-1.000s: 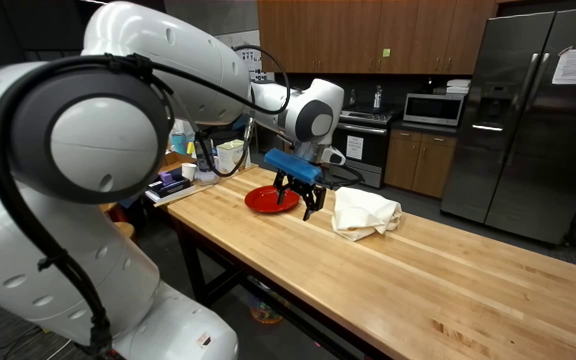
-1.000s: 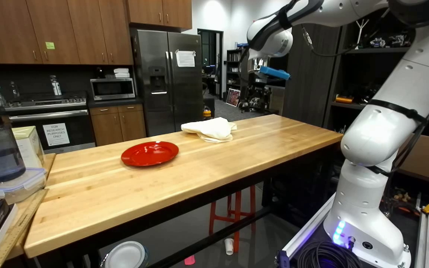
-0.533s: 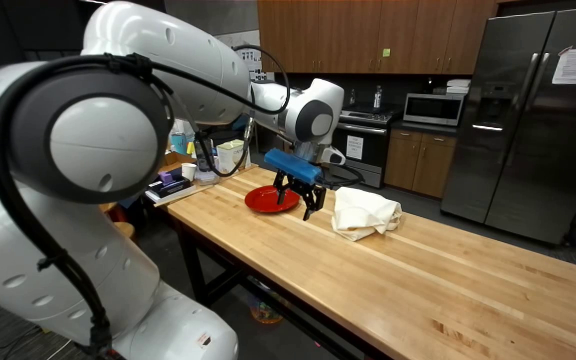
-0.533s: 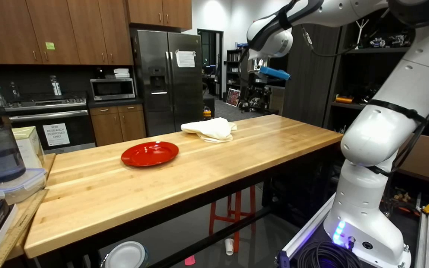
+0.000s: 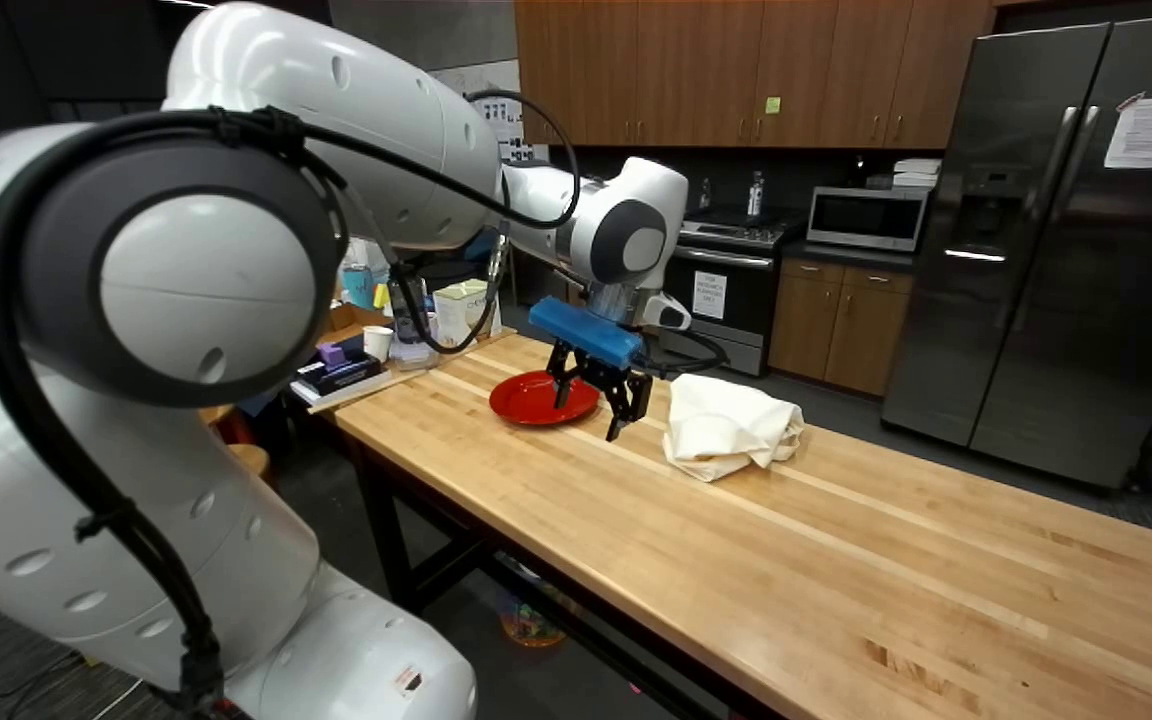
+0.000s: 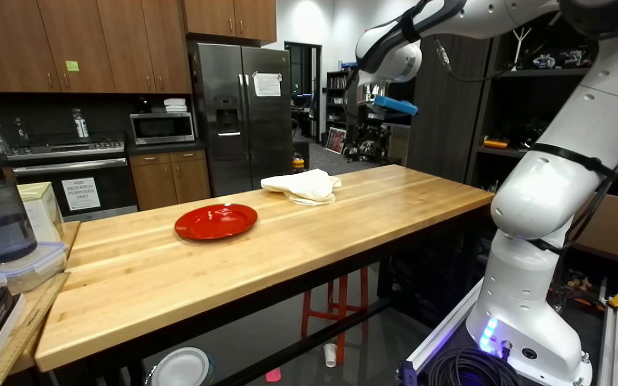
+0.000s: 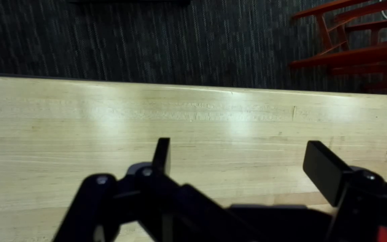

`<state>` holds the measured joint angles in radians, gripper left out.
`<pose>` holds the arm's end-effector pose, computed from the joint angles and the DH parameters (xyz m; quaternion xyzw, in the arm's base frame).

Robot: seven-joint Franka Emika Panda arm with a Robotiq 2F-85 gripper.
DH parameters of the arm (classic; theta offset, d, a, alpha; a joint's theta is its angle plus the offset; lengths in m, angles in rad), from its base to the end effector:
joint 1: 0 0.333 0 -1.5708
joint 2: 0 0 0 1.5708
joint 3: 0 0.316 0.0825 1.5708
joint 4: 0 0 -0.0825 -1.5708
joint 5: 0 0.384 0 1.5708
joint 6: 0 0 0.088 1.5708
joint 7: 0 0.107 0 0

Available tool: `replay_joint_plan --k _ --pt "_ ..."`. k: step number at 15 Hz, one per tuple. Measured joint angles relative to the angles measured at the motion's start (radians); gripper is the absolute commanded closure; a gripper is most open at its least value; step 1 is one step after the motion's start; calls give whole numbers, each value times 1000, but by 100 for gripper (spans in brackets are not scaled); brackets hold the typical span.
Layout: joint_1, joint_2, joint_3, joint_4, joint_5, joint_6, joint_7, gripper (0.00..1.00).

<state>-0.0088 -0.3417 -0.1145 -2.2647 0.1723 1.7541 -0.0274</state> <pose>0.4284 -0.0407 0.4839 -0.9889 0.0654 0.0779 0.1078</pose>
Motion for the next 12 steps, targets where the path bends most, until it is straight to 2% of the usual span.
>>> replay_joint_plan --k 8,12 --pt "-3 1 13 8 0 9 14 0" --pt "-6 2 30 79 -5 16 40 0"
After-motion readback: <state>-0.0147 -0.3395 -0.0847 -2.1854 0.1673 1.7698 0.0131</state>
